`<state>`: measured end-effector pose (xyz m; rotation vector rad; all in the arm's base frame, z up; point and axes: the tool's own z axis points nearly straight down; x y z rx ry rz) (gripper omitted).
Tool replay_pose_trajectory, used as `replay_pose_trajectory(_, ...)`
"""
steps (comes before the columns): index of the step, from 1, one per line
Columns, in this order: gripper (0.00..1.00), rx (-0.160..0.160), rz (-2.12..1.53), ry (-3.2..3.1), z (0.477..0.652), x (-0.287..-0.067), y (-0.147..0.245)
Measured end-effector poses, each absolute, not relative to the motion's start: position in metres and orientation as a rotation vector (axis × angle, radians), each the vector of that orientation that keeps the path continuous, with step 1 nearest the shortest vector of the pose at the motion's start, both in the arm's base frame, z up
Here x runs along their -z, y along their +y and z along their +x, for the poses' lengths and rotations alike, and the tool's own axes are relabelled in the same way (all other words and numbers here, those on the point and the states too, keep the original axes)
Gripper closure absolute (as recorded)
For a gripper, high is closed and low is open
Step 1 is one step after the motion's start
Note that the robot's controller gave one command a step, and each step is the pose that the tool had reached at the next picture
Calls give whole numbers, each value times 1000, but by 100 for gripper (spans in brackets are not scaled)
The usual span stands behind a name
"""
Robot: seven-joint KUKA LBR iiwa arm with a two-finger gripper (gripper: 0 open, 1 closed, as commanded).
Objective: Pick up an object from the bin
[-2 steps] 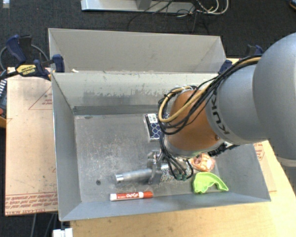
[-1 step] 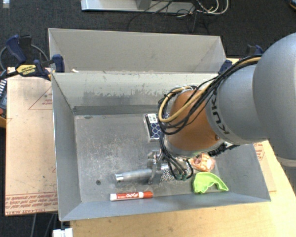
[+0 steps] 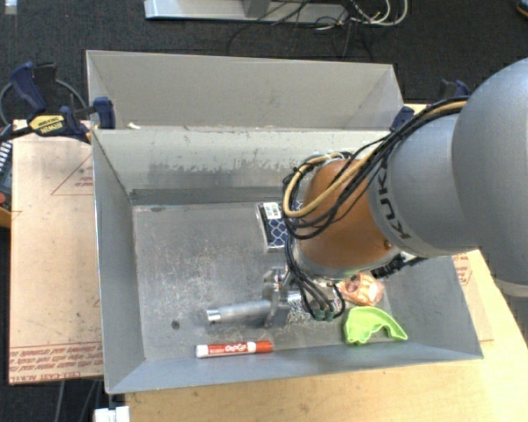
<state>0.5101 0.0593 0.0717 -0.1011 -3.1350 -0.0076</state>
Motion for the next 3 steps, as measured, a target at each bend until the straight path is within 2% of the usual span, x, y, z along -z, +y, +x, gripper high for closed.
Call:
replay_pose_trajectory(1,100,6,-101,-3127,508,-79,59)
replay_pose_trajectory(3,100,8,-100,-3133,509,-123,59)
